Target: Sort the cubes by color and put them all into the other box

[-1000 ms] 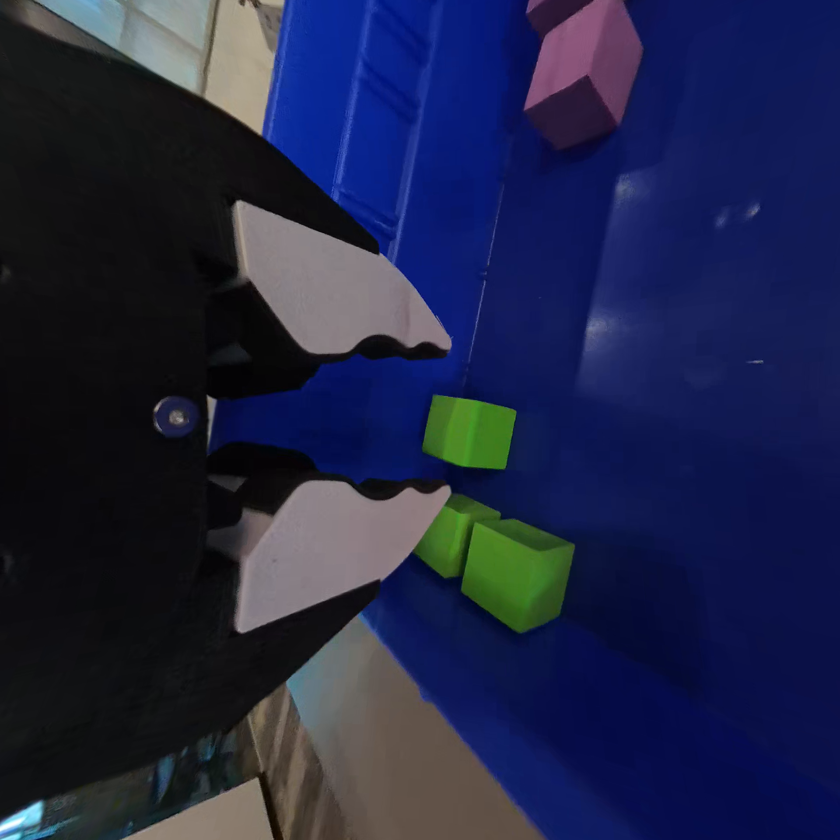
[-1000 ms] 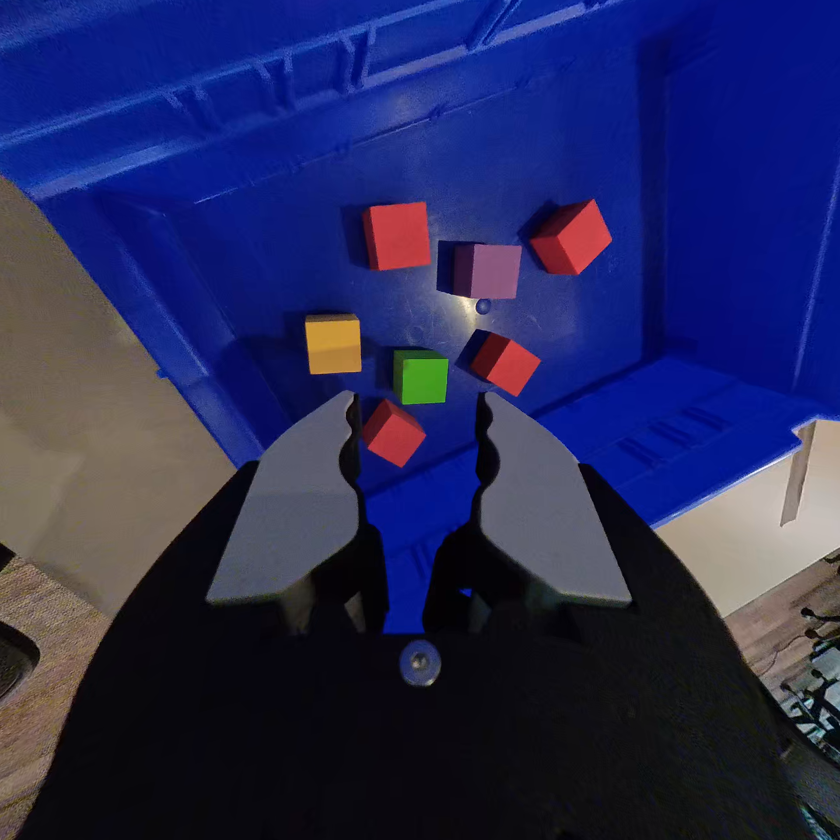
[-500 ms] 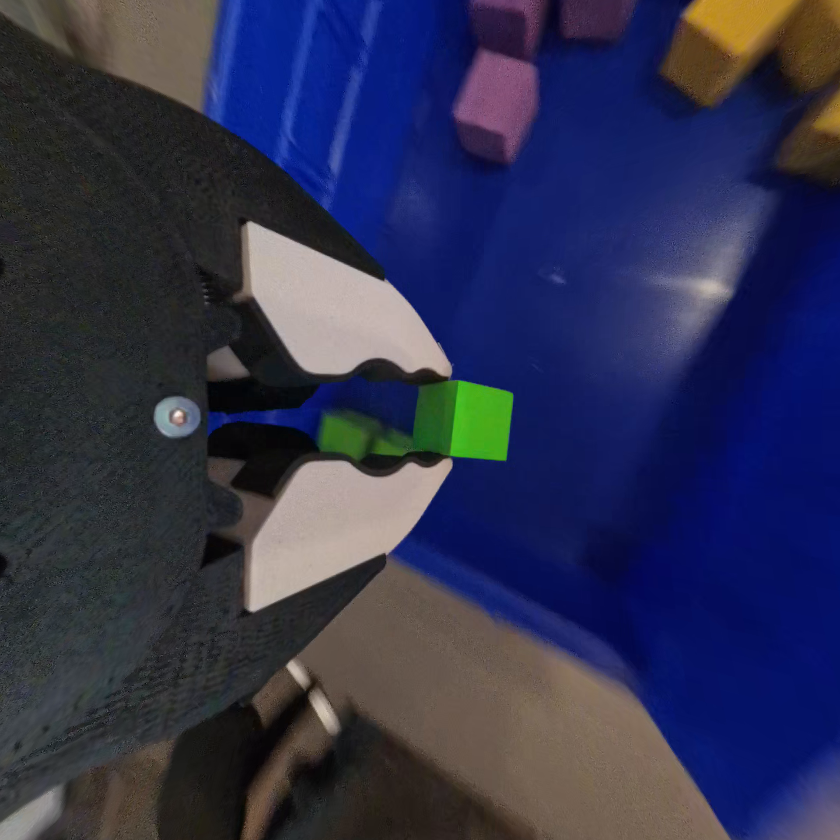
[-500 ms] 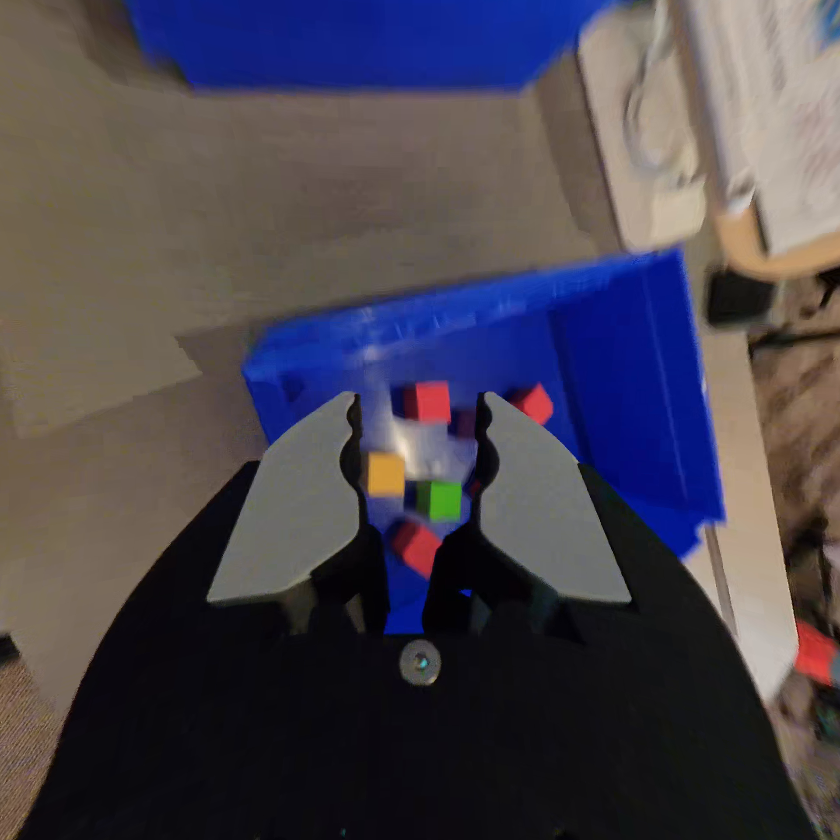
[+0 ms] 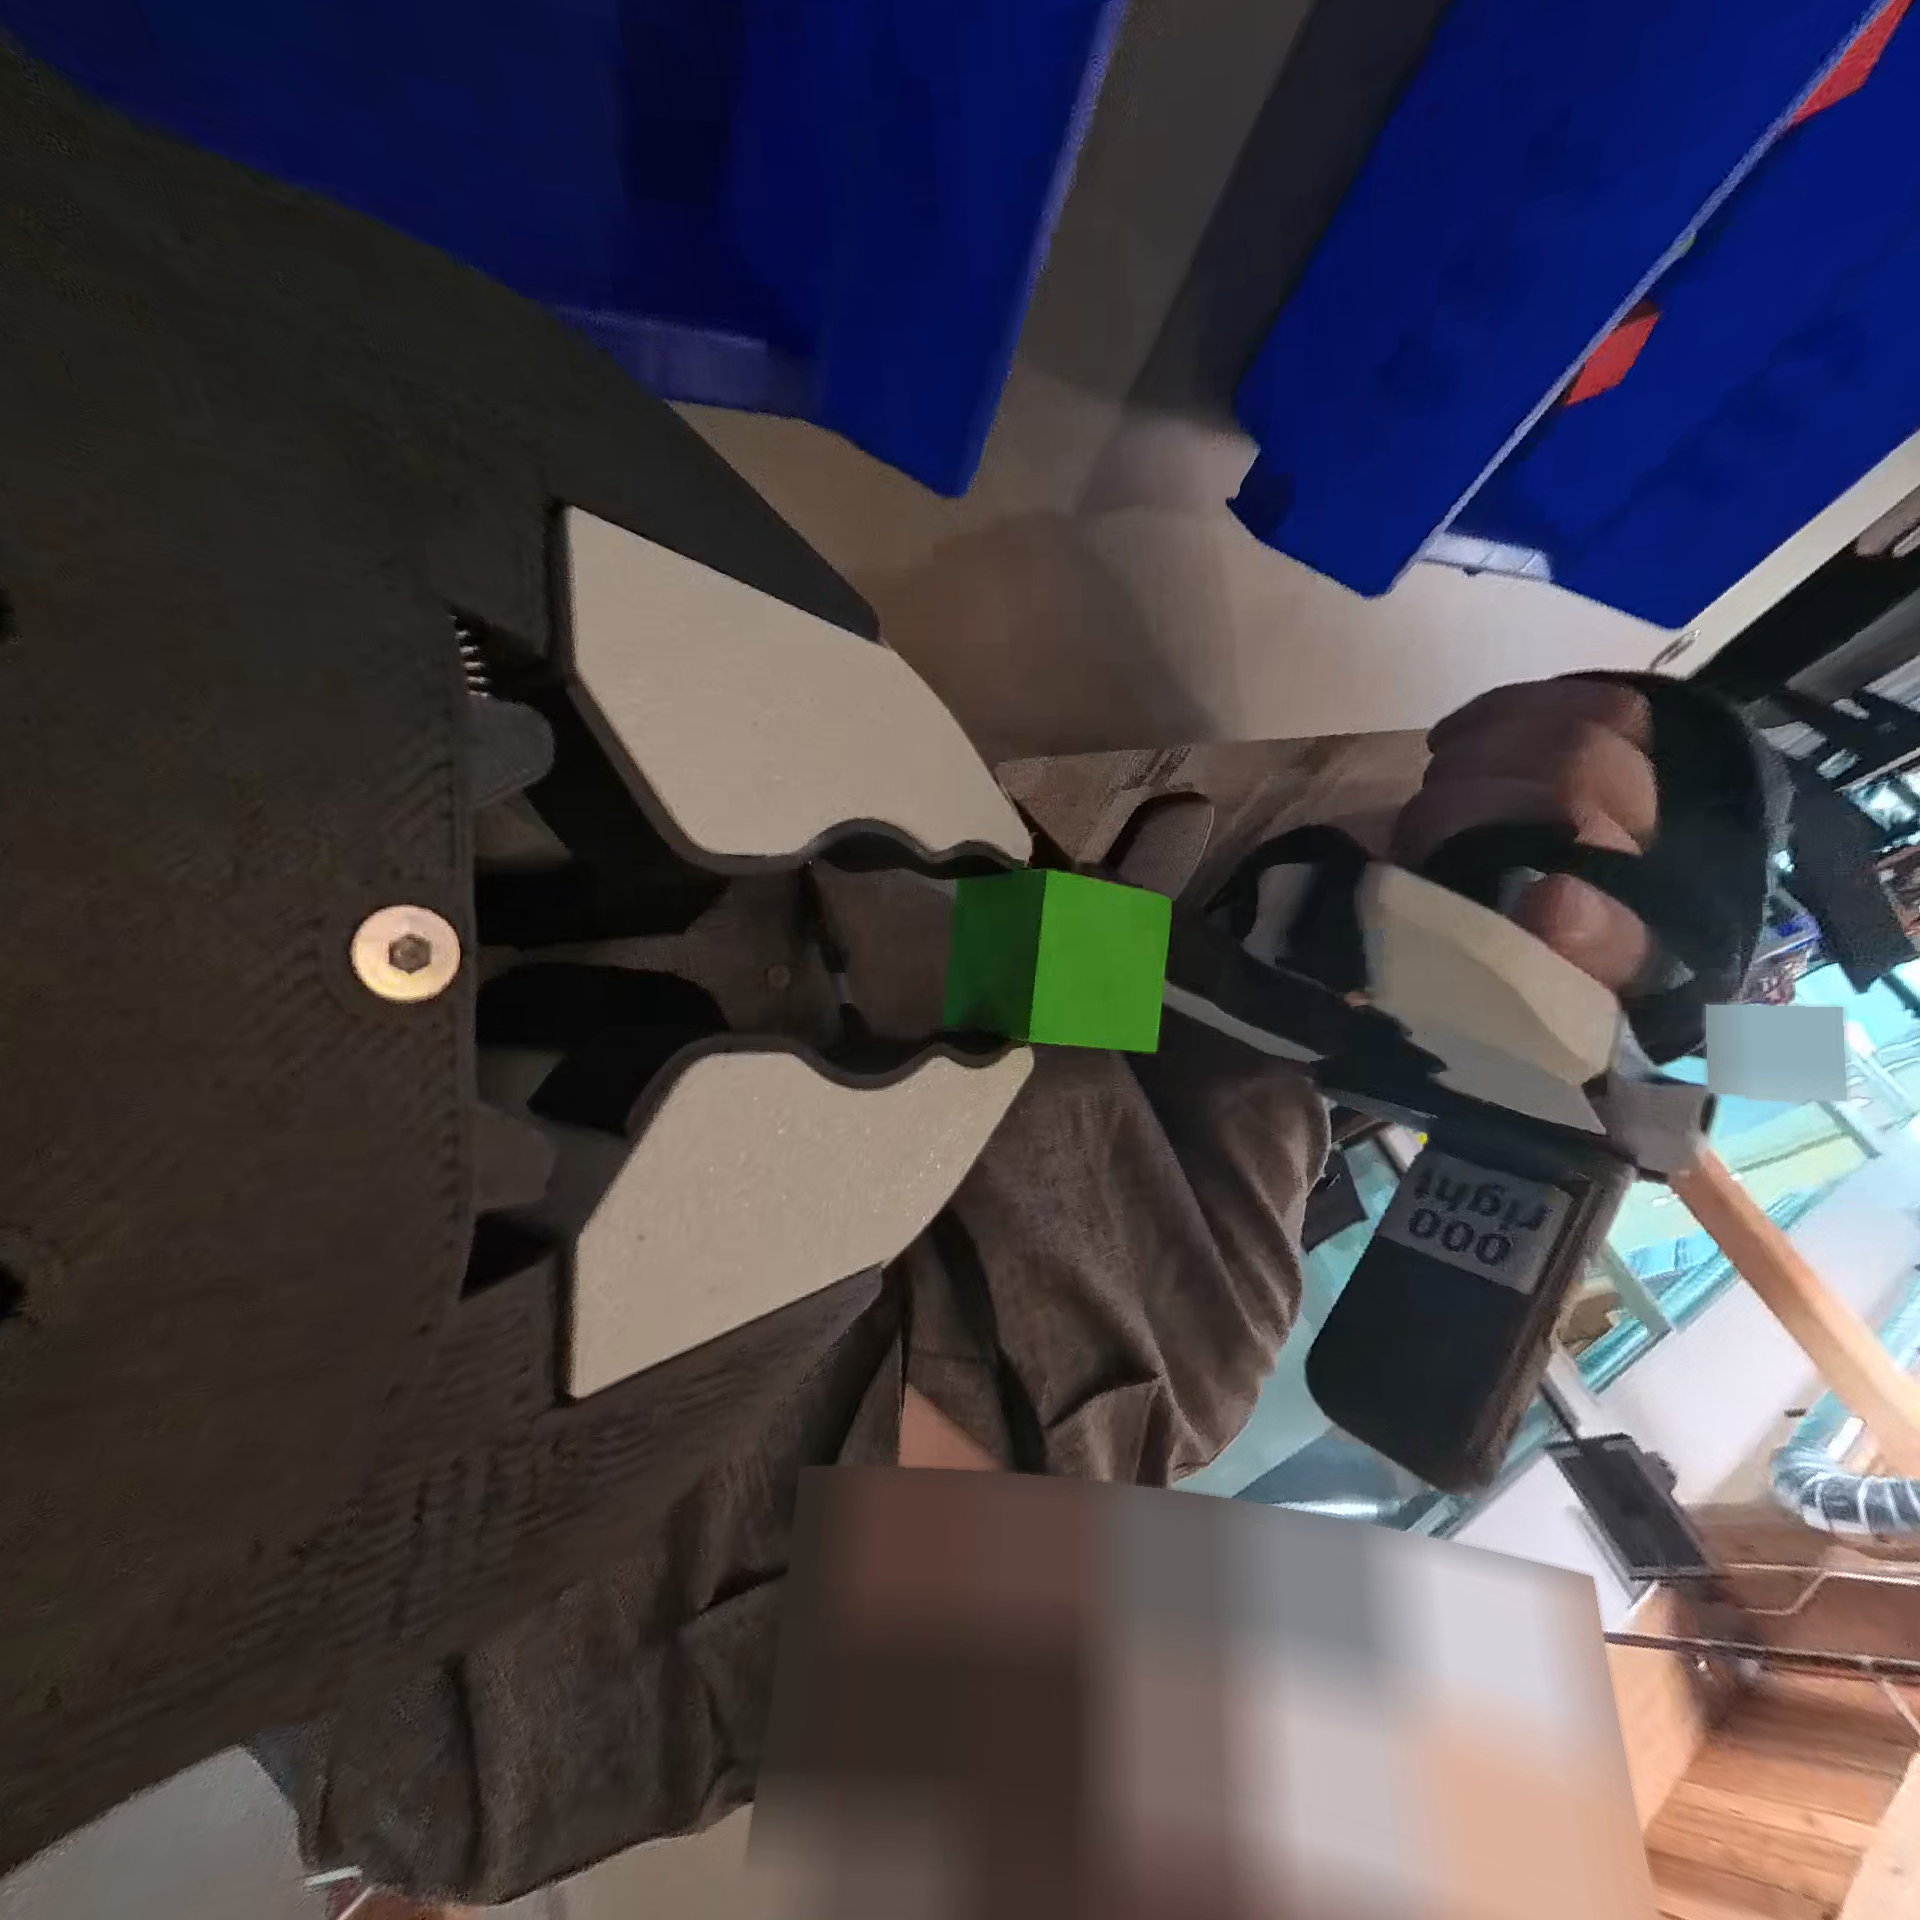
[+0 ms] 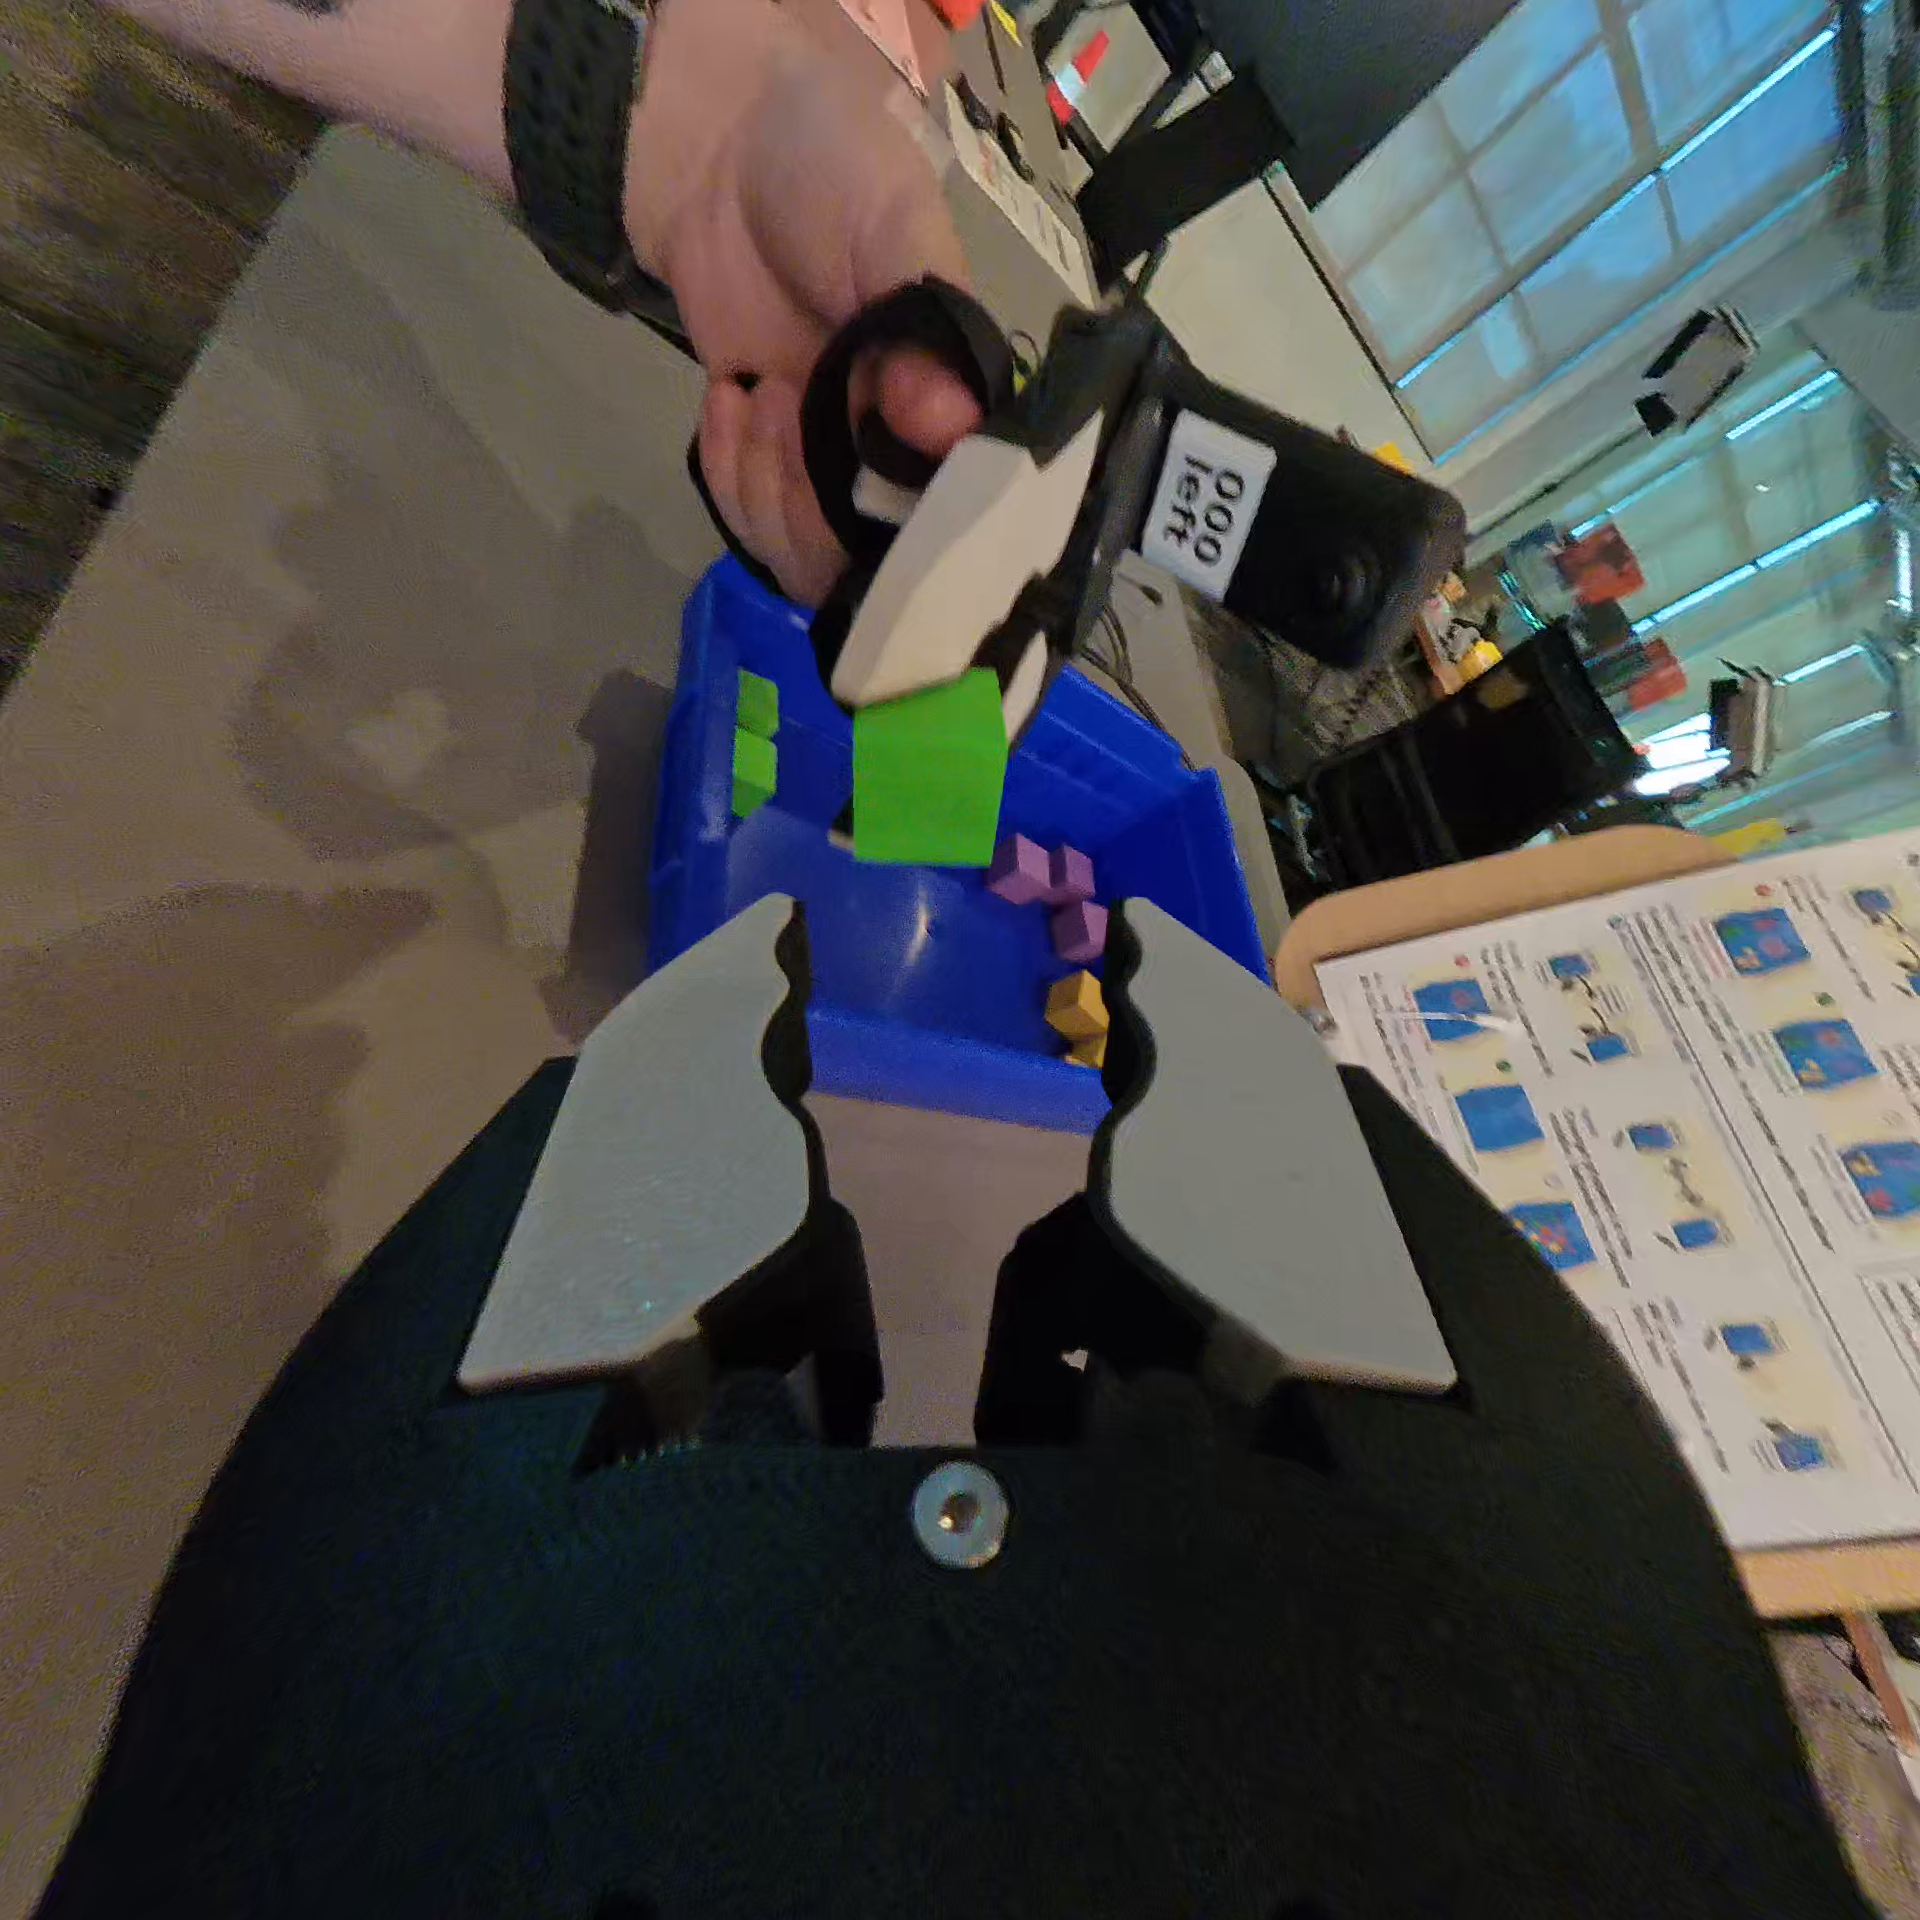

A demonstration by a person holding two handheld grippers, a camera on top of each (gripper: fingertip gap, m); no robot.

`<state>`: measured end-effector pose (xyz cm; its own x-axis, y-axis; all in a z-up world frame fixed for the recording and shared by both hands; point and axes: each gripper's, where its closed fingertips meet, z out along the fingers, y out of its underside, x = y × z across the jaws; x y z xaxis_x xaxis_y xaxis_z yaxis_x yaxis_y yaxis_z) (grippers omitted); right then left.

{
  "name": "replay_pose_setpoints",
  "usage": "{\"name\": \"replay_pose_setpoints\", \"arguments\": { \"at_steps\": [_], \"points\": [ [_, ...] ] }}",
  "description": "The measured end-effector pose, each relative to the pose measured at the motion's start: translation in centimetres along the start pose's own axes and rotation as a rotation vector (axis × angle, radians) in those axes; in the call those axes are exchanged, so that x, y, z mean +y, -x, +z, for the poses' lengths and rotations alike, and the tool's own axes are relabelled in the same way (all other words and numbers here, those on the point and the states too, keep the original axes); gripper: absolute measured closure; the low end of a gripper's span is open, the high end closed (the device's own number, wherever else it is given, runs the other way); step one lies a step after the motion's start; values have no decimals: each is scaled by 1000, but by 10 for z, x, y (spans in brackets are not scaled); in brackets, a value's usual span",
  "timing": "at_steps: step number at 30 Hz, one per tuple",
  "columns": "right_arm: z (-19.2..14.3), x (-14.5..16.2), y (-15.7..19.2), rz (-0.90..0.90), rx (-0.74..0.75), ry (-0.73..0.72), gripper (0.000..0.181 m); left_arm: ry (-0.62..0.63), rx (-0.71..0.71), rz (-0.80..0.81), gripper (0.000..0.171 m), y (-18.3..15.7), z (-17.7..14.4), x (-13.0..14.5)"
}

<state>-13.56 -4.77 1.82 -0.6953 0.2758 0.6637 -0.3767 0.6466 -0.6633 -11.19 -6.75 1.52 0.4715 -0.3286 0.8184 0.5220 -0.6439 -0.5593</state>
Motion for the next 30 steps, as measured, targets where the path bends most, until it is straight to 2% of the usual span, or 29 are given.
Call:
{"name": "replay_pose_setpoints", "arguments": {
  "at_steps": [4,8,12,16,18,20,23,24,27,30],
  "points": [
    [7,-14,7,13,-43,-37,132,31,14,9,143,-4,8,3],
    [8,-17,12,19,-68,-46,154,25,48,11,142,-8,11,2],
    [3,-18,10,22,-56,-50,154,14,87,-21,140,-12,13,-1],
    [-15,-7,-5,4,-15,-1,154,-76,88,-6,123,-16,5,-16],
    [-34,13,-25,10,16,84,154,-123,-7,38,123,-11,-4,-23],
    [-57,46,-48,62,20,213,154,-149,-189,109,123,-1,-18,-26],
    [-87,115,-60,254,-111,507,154,-195,-611,201,123,25,-55,-31],
    [-96,136,-58,306,-161,598,154,-216,-708,216,123,29,-67,-32],
    [-111,189,-40,399,-312,822,154,-279,-742,228,124,22,-78,-30],
    [-106,227,-28,429,-371,919,153,-303,-774,224,127,22,-86,-24]
  ]
}}
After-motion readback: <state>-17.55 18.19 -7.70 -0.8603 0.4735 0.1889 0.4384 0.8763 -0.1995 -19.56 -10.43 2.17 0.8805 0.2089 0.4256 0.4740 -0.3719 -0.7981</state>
